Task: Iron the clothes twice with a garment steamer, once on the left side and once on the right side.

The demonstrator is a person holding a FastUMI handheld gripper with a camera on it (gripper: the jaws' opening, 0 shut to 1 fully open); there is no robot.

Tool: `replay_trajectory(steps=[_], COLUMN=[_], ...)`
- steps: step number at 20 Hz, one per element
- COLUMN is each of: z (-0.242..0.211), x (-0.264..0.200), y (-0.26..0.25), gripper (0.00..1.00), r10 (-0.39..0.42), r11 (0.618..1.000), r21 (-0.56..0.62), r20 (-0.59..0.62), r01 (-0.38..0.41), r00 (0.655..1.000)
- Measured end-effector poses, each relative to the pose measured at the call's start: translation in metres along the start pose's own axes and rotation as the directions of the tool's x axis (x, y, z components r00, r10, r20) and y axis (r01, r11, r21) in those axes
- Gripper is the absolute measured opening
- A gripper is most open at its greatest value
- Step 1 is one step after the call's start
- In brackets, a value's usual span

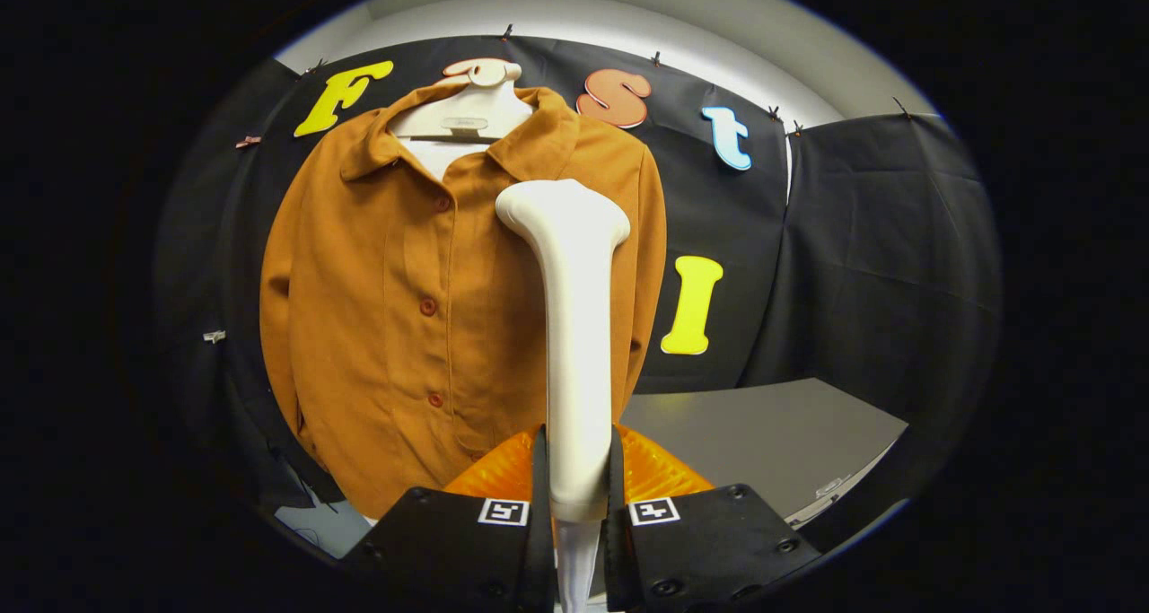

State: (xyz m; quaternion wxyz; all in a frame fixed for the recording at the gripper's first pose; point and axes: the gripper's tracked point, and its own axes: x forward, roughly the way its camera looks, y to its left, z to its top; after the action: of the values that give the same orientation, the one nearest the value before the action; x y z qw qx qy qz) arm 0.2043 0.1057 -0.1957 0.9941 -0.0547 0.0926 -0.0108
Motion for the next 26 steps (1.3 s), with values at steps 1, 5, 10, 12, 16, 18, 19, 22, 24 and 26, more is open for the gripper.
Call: replay_trajectory(steps=[1, 5, 10, 12, 16, 18, 19, 22, 24, 26], z=[-0.008, -0.040, -0.084, -0.101, -0.127, -0.138, -0.143, -0.155, -0.158, -0.160], x=[0.000, -0.001, -0.005, -0.007, -0.012, -0.014, -0.015, -0.021, -0.024, -0.030], y=[0.001, 0.008, 0.016, 0.019, 0.024, 0.026, 0.026, 0.029, 0.031, 0.031], gripper=[0.26, 0.26, 0.26, 0.26, 0.26, 0.26, 0.26, 0.26, 0.26, 0.26], r10=[0.000, 0.004, 0.018, 0.026, 0.039, 0.045, 0.047, 0.055, 0.062, 0.065], r11=[1.000, 1.000, 1.000, 0.999, 0.999, 0.999, 0.999, 0.998, 0.998, 0.998], r21=[-0.002, -0.003, 0.018, 0.025, 0.026, 0.027, 0.026, 0.035, 0.041, 0.046], r20=[-0.014, -0.074, -0.169, -0.205, -0.260, -0.287, -0.299, -0.330, -0.341, -0.343], r01=[0.000, -0.004, -0.015, -0.021, -0.033, -0.039, -0.041, -0.047, -0.051, -0.052], r00=[1.000, 0.997, 0.986, 0.978, 0.965, 0.957, 0.953, 0.942, 0.938, 0.937])
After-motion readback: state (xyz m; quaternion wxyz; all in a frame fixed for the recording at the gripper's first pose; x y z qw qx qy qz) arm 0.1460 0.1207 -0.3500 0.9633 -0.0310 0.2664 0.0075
